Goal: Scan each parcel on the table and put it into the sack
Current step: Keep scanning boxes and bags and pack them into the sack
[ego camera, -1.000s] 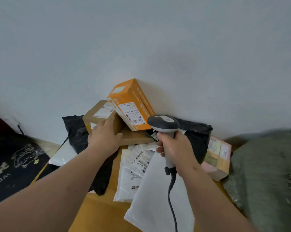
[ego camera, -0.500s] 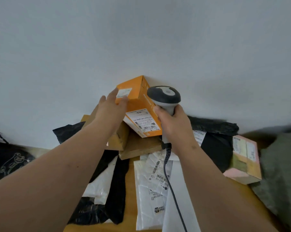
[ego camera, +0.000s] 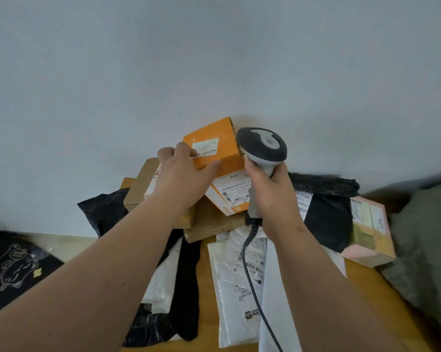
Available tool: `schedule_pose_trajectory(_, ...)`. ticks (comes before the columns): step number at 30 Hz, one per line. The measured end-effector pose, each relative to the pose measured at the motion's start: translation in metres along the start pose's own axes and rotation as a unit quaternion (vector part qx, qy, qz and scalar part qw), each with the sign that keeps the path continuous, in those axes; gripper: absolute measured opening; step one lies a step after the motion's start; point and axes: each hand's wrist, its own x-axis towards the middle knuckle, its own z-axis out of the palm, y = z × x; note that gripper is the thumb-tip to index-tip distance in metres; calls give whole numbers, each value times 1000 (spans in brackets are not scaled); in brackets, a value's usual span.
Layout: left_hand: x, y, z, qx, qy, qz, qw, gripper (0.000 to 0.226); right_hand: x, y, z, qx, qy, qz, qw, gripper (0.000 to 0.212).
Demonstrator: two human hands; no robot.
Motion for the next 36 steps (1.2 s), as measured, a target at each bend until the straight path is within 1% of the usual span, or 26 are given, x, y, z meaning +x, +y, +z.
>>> schedule_pose_trajectory(3, -22, 10, -3, 32, -23, 32, 999, 71, -14, -5, -16, 20, 17, -20, 999, 18)
schedule_pose_trajectory(5, -36, 14, -2, 21, -50, 27, 998, 71, -25, -8, -29, 14, 17, -44, 999, 17)
schedule_pose_trajectory(6, -43, 15, -1, -2, -70, 12, 997, 69, -32, -9, -37, 4, 16, -54, 998, 19)
schedule_pose_trajectory(8, -61, 17, 5, -83, -110, -31, 990, 68, -45, -9, -53, -14, 12, -72, 997, 22)
schedule_pose_trajectory(10, -83, 19, 15, -146, -141, -67, 977, 71, -60, -10, -72, -29, -3, -87, 996, 19)
schedule_pose_trajectory(12, -106, 21, 27, -161, -164, -84, 970, 86, -76, -11, -93, -41, -22, -95, 994, 17)
schedule_pose_trajectory(15, -139, 21, 47, -167, -206, -107, 958, 125, -102, -8, -128, -55, -42, -94, 993, 20)
schedule_pose_trajectory(16, -151, 22, 53, -157, -218, -112, 957, 131, -109, -6, -138, -63, -47, -91, 993, 21)
schedule_pose_trajectory(17, -163, 24, 58, -138, -226, -116, 957, 133, -117, -3, -148, -70, -52, -86, 992, 22)
schedule_pose_trajectory(20, -196, 25, 76, -85, -229, -120, 962, 128, -138, 4, -171, -93, -69, -64, 991, 30)
schedule_pose_trajectory(24, -229, 20, 90, -127, -228, -134, 956, 120, -162, 10, -195, -105, -80, -48, 990, 13)
schedule_pose_trajectory(26, -243, 15, 97, -134, -222, -146, 955, 124, -171, 14, -203, -117, -81, -43, 989, 12)
schedule_pose_trajectory(27, -250, 14, 101, -117, -217, -151, 957, 126, -175, 16, -206, -117, -82, -43, 989, 12)
schedule_pose_trajectory(30, -266, 11, 110, -24, -213, -145, 966, 133, -188, 22, -214, -110, -84, -36, 990, 11)
schedule_pose_trajectory(33, -278, 9, 117, -37, -219, -144, 964, 128, -197, 26, -219, -129, -87, -29, 987, 12)
schedule_pose_trajectory(36, -286, 8, 122, -39, -242, -115, 963, 137, -205, 29, -218, -145, -88, -24, 985, 17)
